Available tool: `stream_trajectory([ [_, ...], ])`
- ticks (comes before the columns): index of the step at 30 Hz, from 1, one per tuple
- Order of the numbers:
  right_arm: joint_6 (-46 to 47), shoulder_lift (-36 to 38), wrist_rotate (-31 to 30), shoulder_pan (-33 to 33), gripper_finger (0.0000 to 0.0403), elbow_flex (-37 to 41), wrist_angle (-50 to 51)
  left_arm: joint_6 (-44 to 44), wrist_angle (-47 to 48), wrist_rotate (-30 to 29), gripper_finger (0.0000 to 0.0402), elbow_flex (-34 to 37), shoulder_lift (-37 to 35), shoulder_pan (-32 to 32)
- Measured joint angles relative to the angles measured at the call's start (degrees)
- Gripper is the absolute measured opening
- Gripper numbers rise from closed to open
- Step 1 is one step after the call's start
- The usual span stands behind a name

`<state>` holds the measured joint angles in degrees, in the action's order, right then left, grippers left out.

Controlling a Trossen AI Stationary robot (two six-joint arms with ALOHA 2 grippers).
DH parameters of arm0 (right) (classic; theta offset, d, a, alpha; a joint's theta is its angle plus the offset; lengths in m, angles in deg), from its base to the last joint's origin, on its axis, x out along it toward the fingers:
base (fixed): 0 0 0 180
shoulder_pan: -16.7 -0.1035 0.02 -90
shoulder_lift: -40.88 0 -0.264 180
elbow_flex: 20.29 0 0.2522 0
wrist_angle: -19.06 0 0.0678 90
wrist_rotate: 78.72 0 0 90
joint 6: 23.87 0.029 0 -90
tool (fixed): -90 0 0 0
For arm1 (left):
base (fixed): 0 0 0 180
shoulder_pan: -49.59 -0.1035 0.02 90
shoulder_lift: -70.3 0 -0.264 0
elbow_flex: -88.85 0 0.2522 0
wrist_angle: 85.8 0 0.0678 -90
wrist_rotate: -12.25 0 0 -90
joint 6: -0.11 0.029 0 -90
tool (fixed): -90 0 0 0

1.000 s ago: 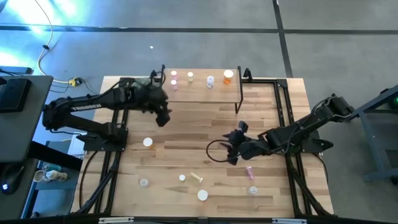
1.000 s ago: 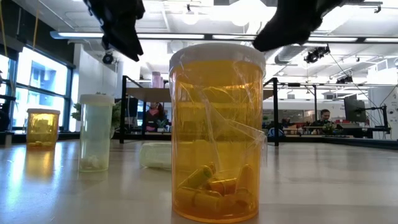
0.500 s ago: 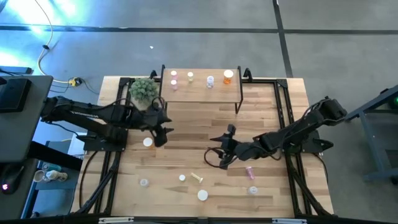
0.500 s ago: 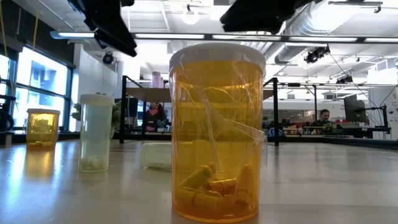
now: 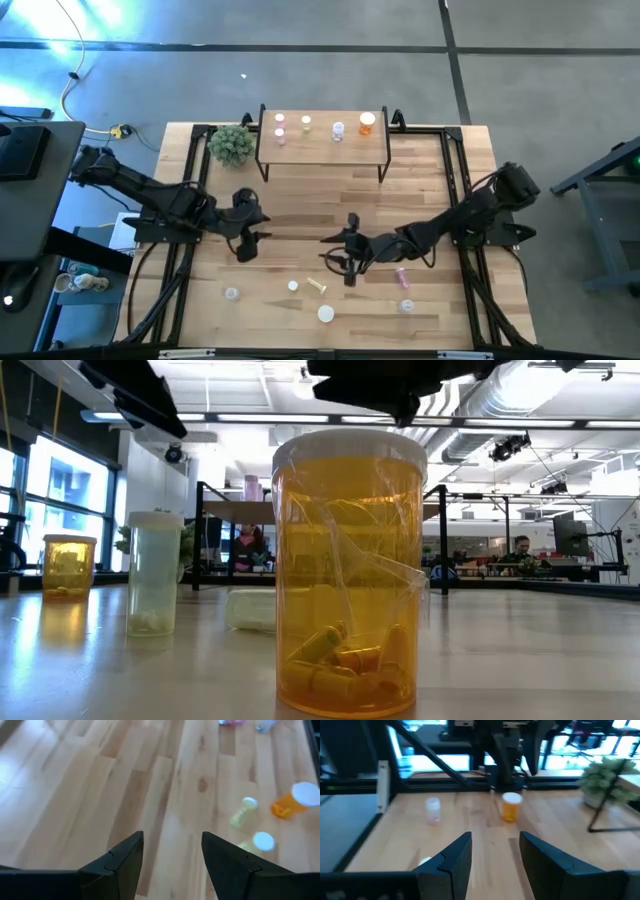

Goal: Pick and place medicine bottles onto shelf by color
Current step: Put the left yellow pill bottle aligned with the other yellow pill bottle on the shelf

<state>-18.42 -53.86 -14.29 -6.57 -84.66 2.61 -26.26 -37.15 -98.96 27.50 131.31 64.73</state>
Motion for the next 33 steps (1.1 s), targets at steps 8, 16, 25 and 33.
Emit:
stream_trajectory([
  [8, -2.92, -3.65, 3.64, 1.86, 0.0156, -0.18, -8.47, -2.03, -0.04, -0.24, 0.0193, 0.0, 0.0, 4.01],
  [16, -3.98, -3.74, 12.29, 4.91, 0.0168, -7.02, 0.28, -2.2, 0.3, -0.09, 0.0193, -0.49, 0.0, 4.47],
  [25, -3.51, -4.53, 14.52, 4.55, 0.0225, -16.16, 17.12, -1.99, 1.73, -0.04, 0.0193, -2.6, -0.01, 4.47],
  [33, -2.76, -12.06, 23.27, 4.88, 0.0236, -19.71, 17.53, -2.12, 1.66, -0.02, 0.0193, -2.69, -0.39, 4.47],
])
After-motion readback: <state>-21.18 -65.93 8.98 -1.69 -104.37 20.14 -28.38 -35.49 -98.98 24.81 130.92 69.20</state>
